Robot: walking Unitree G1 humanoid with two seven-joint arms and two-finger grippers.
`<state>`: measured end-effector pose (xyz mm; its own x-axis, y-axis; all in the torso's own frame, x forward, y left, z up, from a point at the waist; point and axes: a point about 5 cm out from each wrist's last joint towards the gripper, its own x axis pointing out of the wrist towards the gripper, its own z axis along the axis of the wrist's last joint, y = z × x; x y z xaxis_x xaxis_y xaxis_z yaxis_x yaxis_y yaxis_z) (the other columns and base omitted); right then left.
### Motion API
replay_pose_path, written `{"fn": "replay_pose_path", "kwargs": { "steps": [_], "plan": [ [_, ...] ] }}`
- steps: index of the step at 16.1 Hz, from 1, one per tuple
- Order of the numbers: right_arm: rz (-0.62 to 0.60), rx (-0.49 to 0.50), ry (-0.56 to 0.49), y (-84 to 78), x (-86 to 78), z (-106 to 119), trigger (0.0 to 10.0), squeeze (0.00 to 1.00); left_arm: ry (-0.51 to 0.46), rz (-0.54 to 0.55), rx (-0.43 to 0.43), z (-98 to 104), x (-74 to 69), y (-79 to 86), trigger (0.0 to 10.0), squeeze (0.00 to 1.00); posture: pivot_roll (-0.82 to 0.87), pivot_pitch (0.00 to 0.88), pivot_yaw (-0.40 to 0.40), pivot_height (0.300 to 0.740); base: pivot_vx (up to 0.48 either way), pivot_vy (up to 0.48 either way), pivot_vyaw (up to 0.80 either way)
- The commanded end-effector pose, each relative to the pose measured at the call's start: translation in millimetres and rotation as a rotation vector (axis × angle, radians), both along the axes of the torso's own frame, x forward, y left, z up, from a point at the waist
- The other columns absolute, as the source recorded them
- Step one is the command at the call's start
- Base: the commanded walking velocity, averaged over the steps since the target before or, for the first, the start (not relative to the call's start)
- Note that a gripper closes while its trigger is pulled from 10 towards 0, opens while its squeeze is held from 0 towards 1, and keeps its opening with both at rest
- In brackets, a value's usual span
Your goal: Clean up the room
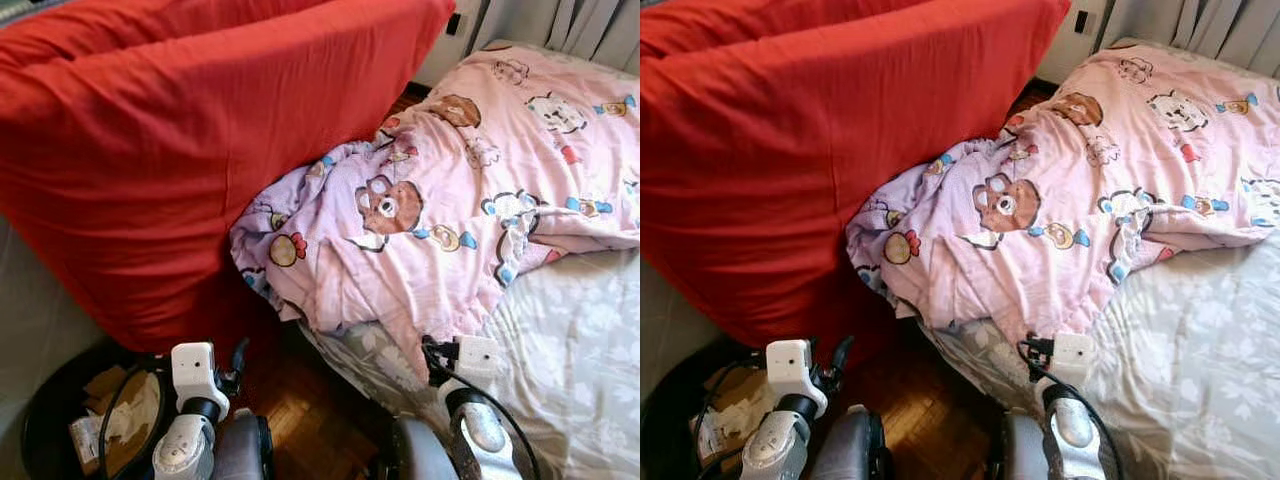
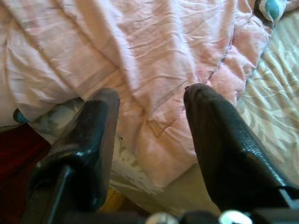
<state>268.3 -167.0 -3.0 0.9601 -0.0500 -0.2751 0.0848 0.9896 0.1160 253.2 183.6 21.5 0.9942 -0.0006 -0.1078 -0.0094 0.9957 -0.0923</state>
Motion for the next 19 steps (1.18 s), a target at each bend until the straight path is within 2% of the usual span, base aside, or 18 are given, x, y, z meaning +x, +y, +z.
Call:
{"fn": "replay_pose_path", "kwargs": {
  "steps": [1, 19],
  "plan": [
    [-0.003, 0.01, 0.018, 0.1, -4.3, -4, 10.0, 0.0, 0.021, 0.001, 0.002, -3, -3.2, 1.8, 10.0, 0.0, -0.02, 0.191, 0.016, 0.613, 0.0, 0.0, 0.0],
    [0.08, 0.032, 0.057, 12.2, -3.3, -9, 10.0, 0.0, 0.018, -0.014, -0.015, -2, -1.1, -4.0, 10.0, 0.0, -0.01, 0.178, 0.014, 0.613, 0.0, 0.0, 0.0]
  ]
}}
